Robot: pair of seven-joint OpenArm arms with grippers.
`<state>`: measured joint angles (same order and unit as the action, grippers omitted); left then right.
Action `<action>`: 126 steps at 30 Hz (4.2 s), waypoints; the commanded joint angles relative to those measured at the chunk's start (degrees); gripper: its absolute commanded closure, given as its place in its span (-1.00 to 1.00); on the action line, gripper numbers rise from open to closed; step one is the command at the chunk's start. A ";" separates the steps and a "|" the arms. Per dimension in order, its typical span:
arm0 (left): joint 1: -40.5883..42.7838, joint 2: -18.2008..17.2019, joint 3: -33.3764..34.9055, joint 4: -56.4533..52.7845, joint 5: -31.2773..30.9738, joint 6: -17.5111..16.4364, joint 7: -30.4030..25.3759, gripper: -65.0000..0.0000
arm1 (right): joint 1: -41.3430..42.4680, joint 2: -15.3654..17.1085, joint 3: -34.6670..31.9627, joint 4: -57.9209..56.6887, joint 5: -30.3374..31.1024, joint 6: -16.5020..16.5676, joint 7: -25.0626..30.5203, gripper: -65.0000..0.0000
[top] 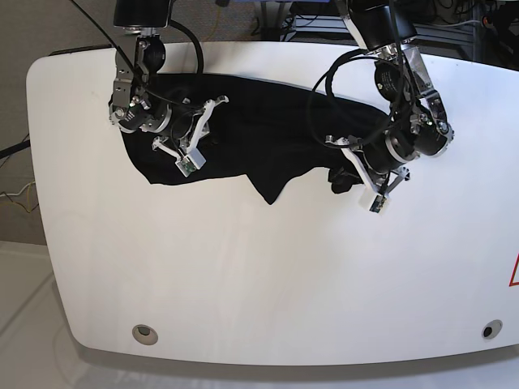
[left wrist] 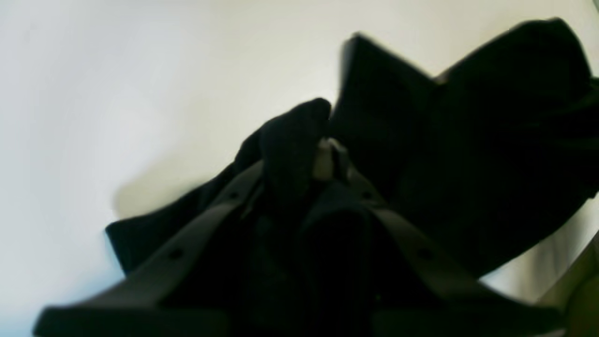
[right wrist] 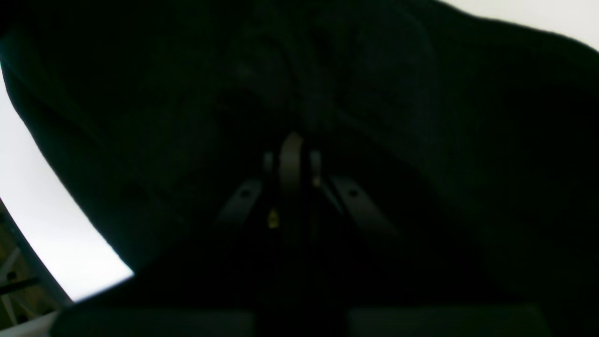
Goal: Fold the T-shirt properly
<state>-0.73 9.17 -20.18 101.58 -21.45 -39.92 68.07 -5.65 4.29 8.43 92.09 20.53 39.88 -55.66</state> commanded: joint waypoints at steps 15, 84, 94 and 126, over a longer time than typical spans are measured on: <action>-0.45 -0.17 7.75 0.97 -14.64 1.37 -4.38 0.92 | 0.24 0.50 0.15 0.52 -0.80 -0.19 -0.30 1.00; 7.28 -5.87 40.62 -9.23 -14.37 20.89 -37.00 0.18 | -0.90 0.67 0.23 0.52 -0.89 -0.19 -0.12 1.00; 8.51 -5.87 40.45 -4.92 -14.37 20.89 -37.17 -0.76 | -0.99 0.67 0.23 0.52 -0.89 -0.19 -0.12 1.00; 13.52 -14.31 30.78 7.56 -14.46 23.09 -35.24 -0.75 | -0.99 0.67 0.23 0.43 -0.89 -0.19 -0.12 1.00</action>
<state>12.99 -4.38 11.81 107.98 -34.76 -16.27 34.33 -6.72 4.62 8.58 92.09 20.80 39.88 -54.22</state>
